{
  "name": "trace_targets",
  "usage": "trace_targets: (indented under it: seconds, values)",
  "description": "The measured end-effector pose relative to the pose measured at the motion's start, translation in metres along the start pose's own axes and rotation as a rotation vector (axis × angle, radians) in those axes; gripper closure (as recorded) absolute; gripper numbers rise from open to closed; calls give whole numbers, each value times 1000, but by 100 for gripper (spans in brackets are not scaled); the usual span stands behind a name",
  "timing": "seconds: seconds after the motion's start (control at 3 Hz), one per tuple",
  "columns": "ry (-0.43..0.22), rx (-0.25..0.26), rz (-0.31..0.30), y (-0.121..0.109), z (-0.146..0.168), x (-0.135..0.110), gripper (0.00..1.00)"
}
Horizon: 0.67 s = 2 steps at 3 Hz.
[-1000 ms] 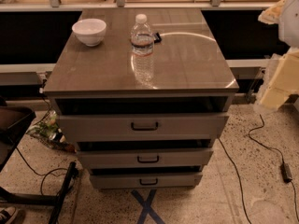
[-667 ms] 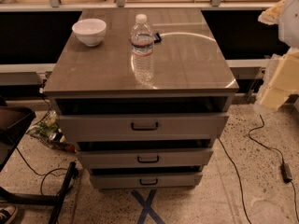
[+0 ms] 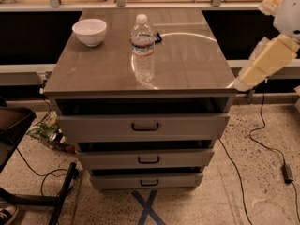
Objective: Place water bottle into white bowl
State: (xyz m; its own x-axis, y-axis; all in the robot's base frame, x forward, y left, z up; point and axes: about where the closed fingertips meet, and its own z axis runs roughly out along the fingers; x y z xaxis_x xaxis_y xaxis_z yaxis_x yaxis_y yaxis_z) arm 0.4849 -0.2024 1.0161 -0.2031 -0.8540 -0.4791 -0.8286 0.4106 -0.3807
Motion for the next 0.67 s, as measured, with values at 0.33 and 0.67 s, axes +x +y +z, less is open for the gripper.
trace_targets:
  seconds: [0.33,0.67]
  values:
    - [-211,26,101,-25,33,-12,0]
    - [-408,58,174,-34,57,-27,0]
